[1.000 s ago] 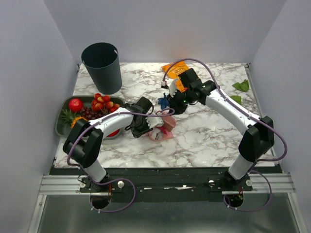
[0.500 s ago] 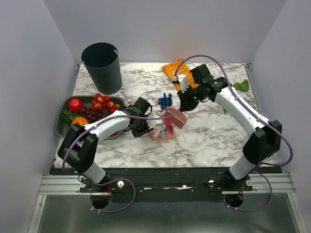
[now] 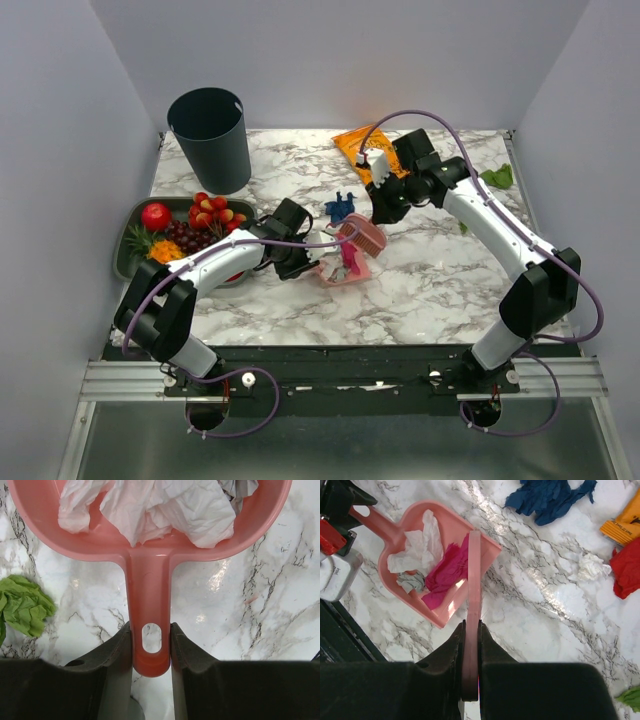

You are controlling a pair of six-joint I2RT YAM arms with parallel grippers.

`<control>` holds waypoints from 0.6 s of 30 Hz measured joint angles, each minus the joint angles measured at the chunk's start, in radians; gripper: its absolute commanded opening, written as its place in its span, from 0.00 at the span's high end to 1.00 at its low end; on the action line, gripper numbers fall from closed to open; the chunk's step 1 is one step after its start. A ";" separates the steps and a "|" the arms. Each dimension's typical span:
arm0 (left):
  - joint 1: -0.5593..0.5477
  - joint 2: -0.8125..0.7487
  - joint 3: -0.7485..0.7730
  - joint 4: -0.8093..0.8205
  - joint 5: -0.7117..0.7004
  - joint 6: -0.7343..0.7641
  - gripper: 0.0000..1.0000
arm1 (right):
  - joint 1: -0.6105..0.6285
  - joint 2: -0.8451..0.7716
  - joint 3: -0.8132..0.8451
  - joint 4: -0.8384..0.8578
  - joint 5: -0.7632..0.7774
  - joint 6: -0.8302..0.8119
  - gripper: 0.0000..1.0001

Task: Sweep away the paper scraps from the table

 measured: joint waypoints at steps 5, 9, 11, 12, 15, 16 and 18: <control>0.002 -0.001 -0.008 0.008 0.012 0.000 1.00 | -0.010 -0.010 0.033 0.003 0.032 0.001 1.00; 0.004 -0.003 -0.010 0.007 0.032 -0.001 1.00 | -0.046 -0.041 0.038 0.009 0.051 0.003 0.99; 0.010 -0.014 -0.010 0.007 0.042 -0.001 1.00 | -0.074 -0.048 0.038 0.013 0.060 0.008 0.99; 0.010 -0.019 -0.009 0.007 0.046 -0.002 1.00 | -0.089 -0.049 0.038 0.015 0.064 0.011 0.99; 0.020 -0.031 0.006 0.002 0.057 -0.002 1.00 | -0.114 -0.049 0.034 0.021 0.082 0.012 1.00; 0.027 -0.032 0.019 -0.002 0.062 -0.003 1.00 | -0.119 -0.049 0.031 0.023 0.089 0.012 0.99; 0.042 -0.034 0.047 -0.011 0.069 -0.009 1.00 | -0.122 -0.050 0.022 0.031 0.094 0.012 0.99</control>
